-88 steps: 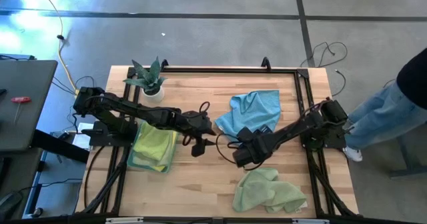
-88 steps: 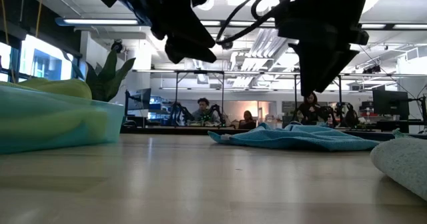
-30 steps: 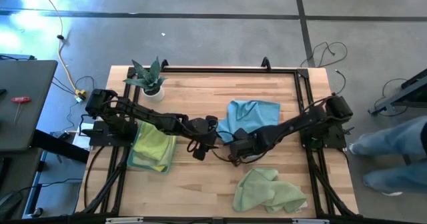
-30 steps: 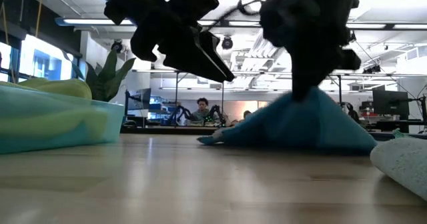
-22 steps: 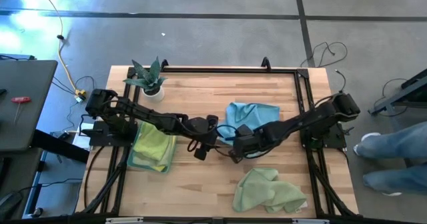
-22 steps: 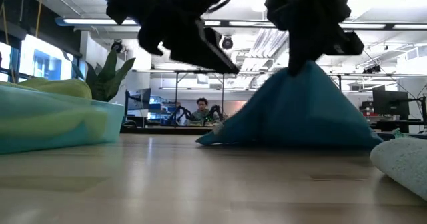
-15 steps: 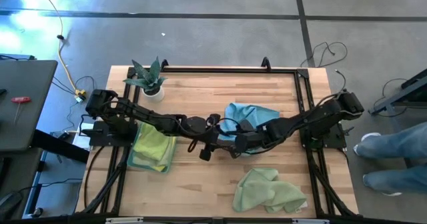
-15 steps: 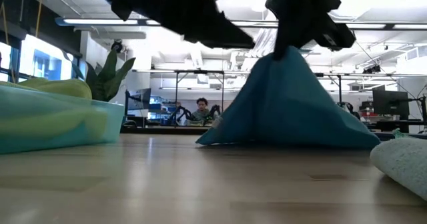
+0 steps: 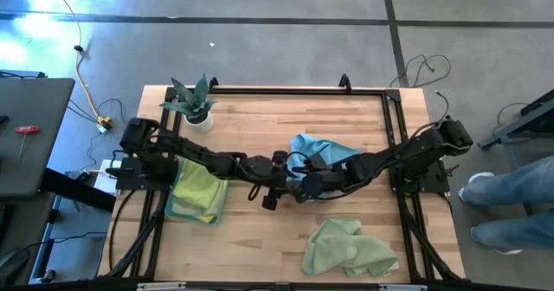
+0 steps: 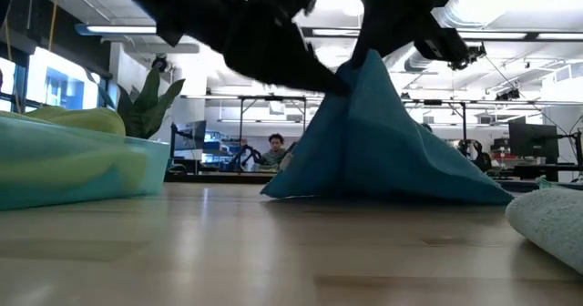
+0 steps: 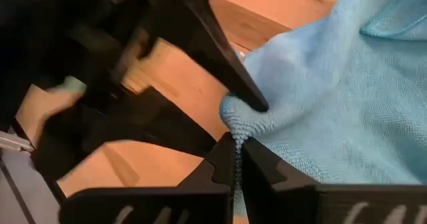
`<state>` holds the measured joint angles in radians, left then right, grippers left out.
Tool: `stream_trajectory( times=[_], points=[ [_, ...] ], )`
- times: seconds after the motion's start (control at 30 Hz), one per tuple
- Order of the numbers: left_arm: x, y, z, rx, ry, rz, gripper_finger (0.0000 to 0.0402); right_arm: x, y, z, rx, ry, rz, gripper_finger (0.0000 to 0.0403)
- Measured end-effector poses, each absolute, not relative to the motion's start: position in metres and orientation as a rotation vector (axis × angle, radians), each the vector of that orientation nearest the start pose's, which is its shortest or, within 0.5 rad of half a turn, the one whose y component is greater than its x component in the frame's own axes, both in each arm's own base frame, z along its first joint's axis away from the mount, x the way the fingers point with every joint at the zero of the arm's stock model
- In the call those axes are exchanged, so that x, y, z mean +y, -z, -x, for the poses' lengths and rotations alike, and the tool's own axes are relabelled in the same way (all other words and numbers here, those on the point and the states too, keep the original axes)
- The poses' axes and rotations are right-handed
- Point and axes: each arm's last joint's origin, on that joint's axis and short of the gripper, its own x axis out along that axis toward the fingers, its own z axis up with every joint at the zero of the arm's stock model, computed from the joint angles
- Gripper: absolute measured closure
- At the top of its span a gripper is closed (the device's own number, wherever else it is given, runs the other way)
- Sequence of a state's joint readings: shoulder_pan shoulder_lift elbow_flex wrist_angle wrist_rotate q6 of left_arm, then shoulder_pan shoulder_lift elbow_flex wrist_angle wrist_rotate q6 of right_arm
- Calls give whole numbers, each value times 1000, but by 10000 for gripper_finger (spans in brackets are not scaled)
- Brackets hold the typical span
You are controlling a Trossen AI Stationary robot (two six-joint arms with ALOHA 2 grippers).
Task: Fold microfiber towels
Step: Fold the blue microfiber towel
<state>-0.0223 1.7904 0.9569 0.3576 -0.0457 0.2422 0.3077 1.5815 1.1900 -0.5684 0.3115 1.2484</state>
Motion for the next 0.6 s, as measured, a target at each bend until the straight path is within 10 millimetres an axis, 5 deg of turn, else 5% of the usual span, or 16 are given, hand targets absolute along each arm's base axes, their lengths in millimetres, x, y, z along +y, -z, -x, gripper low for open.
stream_trajectory(
  times=[0.2, 0.6],
  points=[
    [-8, -167, -373, 518, -97, -267, 209, 91, -252, -315, 746, 552, -871, 403],
    [-14, -161, -369, 587, -52, -241, 209, 92, -255, -318, 729, 515, -878, 403]
  ],
)
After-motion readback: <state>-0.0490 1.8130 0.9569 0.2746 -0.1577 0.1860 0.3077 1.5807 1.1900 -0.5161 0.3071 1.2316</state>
